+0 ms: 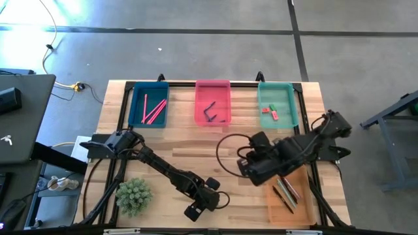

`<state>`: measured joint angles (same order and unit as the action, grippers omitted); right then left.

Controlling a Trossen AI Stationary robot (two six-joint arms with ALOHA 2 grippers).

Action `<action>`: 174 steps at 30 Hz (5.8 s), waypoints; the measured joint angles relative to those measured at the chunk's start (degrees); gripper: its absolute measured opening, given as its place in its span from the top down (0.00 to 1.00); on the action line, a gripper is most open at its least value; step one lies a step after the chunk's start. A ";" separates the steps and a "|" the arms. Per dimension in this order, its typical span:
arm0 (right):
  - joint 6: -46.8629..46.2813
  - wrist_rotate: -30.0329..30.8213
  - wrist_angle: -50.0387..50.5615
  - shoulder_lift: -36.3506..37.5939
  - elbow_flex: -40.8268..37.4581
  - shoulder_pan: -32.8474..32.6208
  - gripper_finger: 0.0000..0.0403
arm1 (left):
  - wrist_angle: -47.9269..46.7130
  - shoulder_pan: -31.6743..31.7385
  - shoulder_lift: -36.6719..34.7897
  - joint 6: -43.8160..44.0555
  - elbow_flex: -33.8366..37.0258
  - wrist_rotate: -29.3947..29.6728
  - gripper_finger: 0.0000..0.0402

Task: Sort crayons/erasers/pens/pencils in bins
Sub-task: Put the blue eraser into the green bin

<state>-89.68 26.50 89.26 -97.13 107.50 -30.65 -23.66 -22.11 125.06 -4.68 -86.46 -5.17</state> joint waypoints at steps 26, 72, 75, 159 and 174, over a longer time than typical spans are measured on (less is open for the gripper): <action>-15.43 -1.72 -14.94 1.67 0.00 -14.91 0.74 | 14.16 5.30 -6.26 4.57 -0.26 -0.17 0.86; -36.51 -2.91 -15.48 -4.23 0.00 -18.87 0.74 | 41.74 6.38 -8.44 9.59 -0.35 3.30 0.86; -37.78 -2.92 -14.56 -4.23 0.00 -18.87 0.74 | 41.74 6.40 -8.44 9.59 -0.35 3.48 0.86; -21.45 3.20 0.78 -2.94 0.00 1.20 0.99 | 9.48 22.10 -44.26 -0.31 23.84 -4.23 0.61; -3.99 11.39 0.75 3.72 0.00 8.67 0.99 | 15.28 25.63 -55.04 -0.01 32.56 -2.64 0.62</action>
<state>-93.67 37.90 90.02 -93.41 107.50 -21.97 -8.37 3.52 70.02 -4.69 -53.90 -7.81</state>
